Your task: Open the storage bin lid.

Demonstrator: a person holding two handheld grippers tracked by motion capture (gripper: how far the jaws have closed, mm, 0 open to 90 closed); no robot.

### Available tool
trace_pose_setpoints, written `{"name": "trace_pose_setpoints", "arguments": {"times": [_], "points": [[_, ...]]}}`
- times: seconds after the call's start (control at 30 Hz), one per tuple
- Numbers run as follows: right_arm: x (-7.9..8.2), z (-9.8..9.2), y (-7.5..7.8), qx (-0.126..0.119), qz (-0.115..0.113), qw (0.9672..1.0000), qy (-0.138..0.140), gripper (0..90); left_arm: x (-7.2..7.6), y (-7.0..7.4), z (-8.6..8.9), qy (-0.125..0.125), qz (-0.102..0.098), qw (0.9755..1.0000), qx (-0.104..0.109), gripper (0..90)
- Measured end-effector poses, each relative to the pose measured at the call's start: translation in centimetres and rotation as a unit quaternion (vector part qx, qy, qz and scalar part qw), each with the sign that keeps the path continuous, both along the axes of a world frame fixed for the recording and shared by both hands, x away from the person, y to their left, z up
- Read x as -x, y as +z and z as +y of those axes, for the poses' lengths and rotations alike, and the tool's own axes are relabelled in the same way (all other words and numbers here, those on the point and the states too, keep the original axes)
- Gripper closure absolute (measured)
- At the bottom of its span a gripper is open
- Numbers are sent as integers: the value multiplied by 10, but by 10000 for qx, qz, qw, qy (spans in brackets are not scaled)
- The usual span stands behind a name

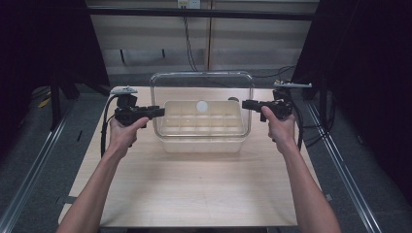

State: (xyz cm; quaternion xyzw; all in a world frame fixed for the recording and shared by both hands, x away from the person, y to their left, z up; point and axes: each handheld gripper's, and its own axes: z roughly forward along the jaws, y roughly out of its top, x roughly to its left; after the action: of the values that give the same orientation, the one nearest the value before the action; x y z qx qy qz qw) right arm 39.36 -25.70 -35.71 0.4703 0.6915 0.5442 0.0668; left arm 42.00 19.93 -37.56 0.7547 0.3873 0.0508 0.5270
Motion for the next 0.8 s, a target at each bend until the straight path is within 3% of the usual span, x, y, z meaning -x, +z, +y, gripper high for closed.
{"name": "trace_pose_setpoints", "arguments": {"times": [0.4, 0.8], "points": [[17, 0, 2, -77, -75, 9999, 69, 725, 14, 6, 2, -67, -74, 9999, -28, 640], [36, 2, -8, -146, -33, 9998, 113, 731, 30, -1, 8, -153, -13, 9999, 9, 648]]}}
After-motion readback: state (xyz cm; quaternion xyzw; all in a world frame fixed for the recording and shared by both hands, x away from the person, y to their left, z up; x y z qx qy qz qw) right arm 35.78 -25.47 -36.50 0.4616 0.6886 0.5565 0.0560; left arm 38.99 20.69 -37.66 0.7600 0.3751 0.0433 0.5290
